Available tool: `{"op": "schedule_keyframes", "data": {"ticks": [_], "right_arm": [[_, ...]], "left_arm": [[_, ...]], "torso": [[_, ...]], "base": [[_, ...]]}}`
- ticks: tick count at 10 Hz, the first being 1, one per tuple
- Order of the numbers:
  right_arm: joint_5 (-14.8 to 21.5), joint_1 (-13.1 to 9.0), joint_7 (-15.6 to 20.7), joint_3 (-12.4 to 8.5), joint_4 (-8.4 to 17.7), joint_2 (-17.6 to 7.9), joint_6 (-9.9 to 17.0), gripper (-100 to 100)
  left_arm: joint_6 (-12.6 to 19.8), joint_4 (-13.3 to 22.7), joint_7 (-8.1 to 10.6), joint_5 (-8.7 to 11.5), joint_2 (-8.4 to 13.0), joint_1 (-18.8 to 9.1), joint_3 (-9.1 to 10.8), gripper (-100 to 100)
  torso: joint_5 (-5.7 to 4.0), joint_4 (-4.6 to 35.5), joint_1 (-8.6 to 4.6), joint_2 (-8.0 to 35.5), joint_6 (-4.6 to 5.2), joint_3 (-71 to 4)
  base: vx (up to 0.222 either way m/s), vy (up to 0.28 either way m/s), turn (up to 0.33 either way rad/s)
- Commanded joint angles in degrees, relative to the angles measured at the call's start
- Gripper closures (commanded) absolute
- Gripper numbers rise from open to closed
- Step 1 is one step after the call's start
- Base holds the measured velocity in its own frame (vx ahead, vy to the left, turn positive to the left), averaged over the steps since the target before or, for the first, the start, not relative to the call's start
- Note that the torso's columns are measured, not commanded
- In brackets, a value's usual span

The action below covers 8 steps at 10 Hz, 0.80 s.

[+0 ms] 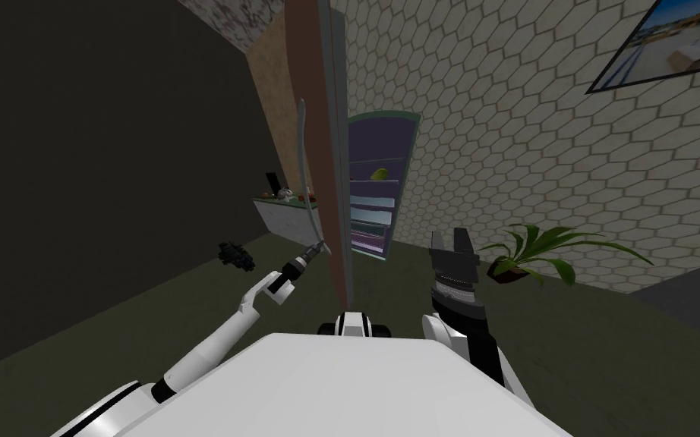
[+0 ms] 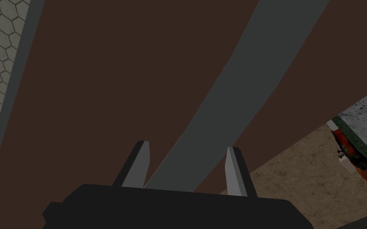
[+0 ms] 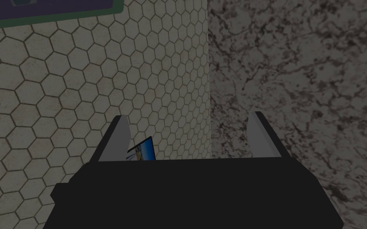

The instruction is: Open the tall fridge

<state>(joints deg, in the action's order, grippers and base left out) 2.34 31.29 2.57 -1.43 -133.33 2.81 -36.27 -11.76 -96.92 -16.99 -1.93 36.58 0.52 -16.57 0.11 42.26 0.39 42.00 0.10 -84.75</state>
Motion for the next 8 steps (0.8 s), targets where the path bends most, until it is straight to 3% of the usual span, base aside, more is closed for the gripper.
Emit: {"op": "schedule_keyframes", "data": {"ticks": [1, 8], "right_arm": [[0.0, 0.0, 0.0, 0.0, 0.0, 0.0, 0.0, 0], [0.0, 0.0, 0.0, 0.0, 0.0, 0.0, 0.0, 0]], "left_arm": [[-1.0, -1.1, 0.38, 0.4, 1.3, 0.3, -1.08, 100], [-2.7, -3.0, 0.97, 1.1, 3.6, 1.0, -3.50, 100]], "torso": [[-0.06, 0.0, -0.19, -0.2, -0.09, -0.1], [-0.13, 0.1, -0.17, -0.6, 0.12, -0.4]], "base": [[-0.021, 0.299, -0.074], [-0.006, 0.284, -0.090]]}}
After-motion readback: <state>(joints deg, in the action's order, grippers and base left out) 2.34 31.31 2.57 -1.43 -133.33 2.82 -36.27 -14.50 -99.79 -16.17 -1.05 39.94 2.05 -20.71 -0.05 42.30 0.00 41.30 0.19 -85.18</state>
